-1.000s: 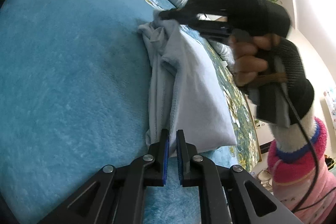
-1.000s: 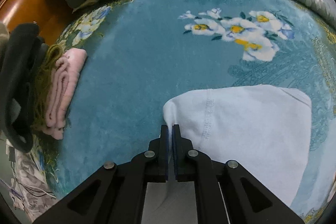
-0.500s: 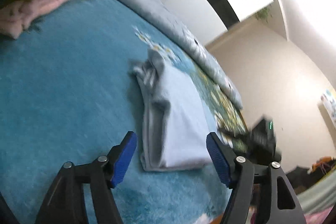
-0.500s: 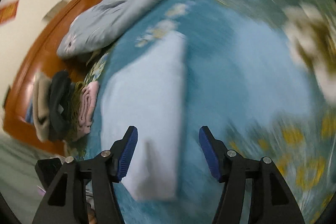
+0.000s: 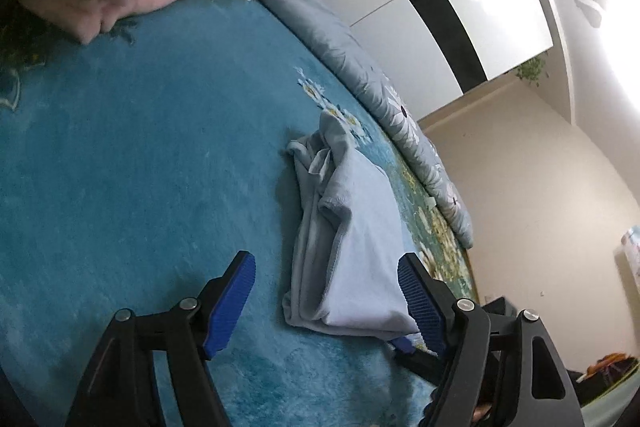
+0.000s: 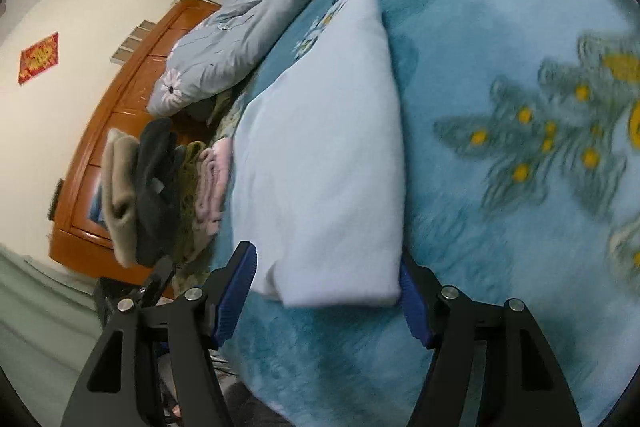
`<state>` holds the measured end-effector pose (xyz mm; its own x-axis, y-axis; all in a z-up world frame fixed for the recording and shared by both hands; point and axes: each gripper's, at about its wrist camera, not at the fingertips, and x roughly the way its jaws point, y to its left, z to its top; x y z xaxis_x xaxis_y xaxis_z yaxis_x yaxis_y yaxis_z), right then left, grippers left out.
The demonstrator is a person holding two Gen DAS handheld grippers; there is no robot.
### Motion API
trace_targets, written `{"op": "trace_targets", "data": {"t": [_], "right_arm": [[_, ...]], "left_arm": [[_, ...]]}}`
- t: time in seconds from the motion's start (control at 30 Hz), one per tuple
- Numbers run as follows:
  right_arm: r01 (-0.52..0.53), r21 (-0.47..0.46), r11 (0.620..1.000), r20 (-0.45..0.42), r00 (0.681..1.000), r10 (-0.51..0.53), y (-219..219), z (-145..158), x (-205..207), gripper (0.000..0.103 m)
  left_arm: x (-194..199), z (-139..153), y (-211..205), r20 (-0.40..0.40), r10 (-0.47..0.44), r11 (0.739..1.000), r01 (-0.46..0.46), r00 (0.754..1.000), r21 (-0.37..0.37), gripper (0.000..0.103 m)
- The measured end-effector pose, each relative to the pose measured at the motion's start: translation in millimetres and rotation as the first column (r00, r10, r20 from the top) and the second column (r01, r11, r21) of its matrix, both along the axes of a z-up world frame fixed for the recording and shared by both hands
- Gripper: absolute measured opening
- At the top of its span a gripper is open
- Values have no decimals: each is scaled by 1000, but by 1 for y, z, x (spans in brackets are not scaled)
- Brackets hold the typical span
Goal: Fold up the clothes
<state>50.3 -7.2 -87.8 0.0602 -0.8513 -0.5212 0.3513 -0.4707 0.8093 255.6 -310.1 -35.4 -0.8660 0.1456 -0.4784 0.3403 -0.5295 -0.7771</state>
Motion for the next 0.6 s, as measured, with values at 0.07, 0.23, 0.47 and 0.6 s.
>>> {"op": "trace_targets", "data": {"t": [0.07,0.23,0.47,0.6], "right_arm": [[45,-56,997,39,998,-43,2,-5,0,69],[146,-140,979,131,983,-128,3,-13,-8,56],[120,-104,987,149,983,-103,11,-17,-21,14],[75,-135,988,85,994,-64,32,-2,-40,13]], "left_arm": [[3,1,2,22,-11,1000,11,1000,-10,77],[10,6,11,52,-37,999,39,998,-37,77],[9,8,18,99,-48,997,53,994,-48,77],[4,6,21,122,-64,996,71,990,-47,77]]}}
